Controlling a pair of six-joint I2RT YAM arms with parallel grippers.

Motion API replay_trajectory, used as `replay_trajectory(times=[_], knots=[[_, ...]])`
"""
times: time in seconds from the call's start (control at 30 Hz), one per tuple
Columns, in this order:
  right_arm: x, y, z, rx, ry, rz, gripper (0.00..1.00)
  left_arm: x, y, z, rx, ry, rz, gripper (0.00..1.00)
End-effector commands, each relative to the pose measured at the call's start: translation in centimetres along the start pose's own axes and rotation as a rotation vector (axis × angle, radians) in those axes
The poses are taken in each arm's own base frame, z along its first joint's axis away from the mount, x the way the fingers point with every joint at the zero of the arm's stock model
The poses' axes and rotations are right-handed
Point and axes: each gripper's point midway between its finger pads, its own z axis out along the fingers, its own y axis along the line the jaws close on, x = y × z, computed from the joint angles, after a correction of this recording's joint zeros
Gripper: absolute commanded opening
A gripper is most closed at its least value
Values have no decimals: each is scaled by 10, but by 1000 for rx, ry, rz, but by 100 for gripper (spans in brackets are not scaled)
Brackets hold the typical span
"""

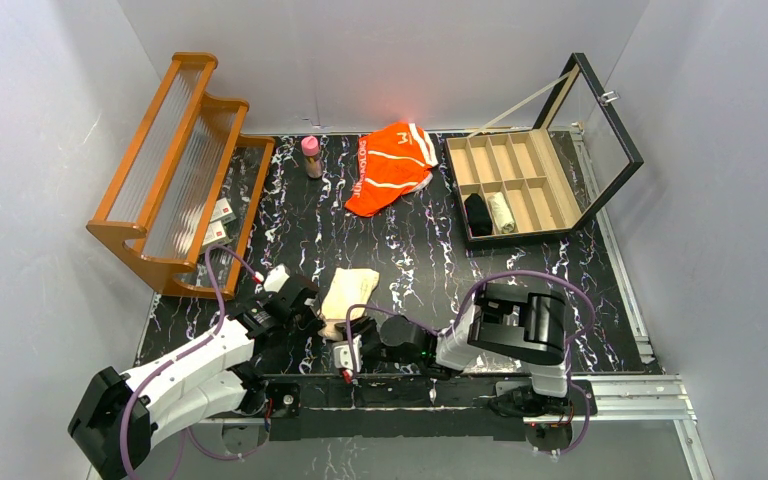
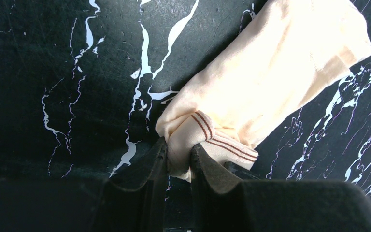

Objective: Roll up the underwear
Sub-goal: Roll the underwear to the center of the board.

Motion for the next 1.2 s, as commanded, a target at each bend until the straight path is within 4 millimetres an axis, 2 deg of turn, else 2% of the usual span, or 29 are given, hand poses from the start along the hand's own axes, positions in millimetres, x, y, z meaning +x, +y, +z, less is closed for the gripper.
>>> replay_trajectory(times=[0.0, 0.07, 0.2, 0.33, 0.4, 0.47, 0.5, 0.63, 0.9, 0.97, 1.07, 1.17], knots=[[16, -3, -6, 68, 54, 11, 53, 2, 11, -5, -51, 14, 9, 0], [29, 3, -12, 65, 100, 30, 51, 1, 10, -5, -49, 12, 9, 0], [44, 8, -18, 75, 153, 68, 37, 0, 8, -7, -37, 6, 6, 0], [46, 14, -20, 66, 154, 116, 23, -4, 7, -10, -18, -11, -3, 11], [43, 16, -19, 58, 144, 156, 18, -6, 6, -13, -9, -22, -7, 24], [40, 17, -19, 52, 131, 202, 12, -9, 7, -16, -11, -38, -12, 44], [37, 18, -19, 48, 120, 234, 11, -11, 8, -18, -14, -46, -14, 50], [21, 21, -21, -4, 32, 431, 10, -16, 13, -22, -7, -80, -30, 65], [-8, 12, -28, -97, -120, 845, 11, -14, 5, -20, 61, -83, -59, 70], [-10, 11, -30, -136, -135, 960, 12, -18, -2, -23, 92, -98, -58, 71], [-9, 6, -32, -190, -142, 1141, 13, -25, -20, -30, 189, -125, -25, 78], [-8, -1, -35, -193, -152, 1213, 13, -28, -30, -35, 252, -141, 4, 84]])
